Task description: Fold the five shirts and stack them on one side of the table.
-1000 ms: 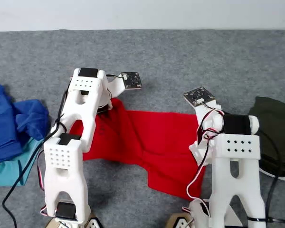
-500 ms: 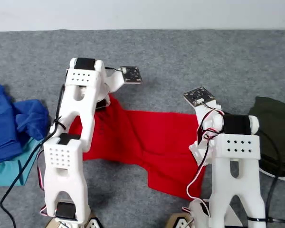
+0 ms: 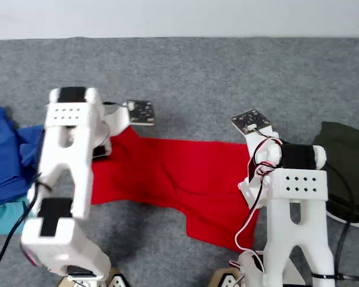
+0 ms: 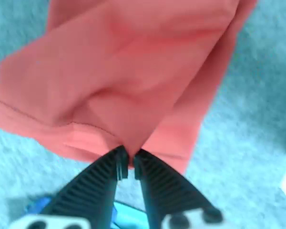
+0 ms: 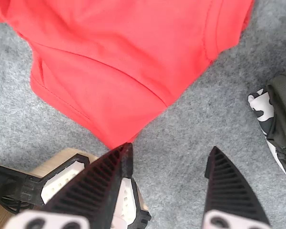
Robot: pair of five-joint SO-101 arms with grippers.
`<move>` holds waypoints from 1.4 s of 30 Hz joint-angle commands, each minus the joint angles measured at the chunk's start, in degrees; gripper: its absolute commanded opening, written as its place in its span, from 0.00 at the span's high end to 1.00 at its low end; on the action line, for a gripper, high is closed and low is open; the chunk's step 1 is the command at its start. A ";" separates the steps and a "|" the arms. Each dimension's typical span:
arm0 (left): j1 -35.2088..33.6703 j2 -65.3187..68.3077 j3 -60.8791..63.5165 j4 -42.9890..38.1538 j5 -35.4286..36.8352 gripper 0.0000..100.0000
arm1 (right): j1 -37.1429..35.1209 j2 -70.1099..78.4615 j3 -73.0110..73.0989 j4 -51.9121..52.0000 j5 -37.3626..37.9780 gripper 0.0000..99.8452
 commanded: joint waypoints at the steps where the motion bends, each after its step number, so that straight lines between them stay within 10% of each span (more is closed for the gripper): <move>1: -4.31 -6.51 3.91 1.93 -2.11 1.00 | 0.40 -2.15 -0.62 0.84 -0.35 0.75; 31: -16.79 -6.68 20.18 0.35 -10.81 0.94 | 0.31 -2.07 -0.44 0.75 -0.26 0.75; 42: -15.12 -12.66 9.19 -5.54 2.20 0.90 | 0.22 1.10 -0.44 -15.08 -0.62 0.75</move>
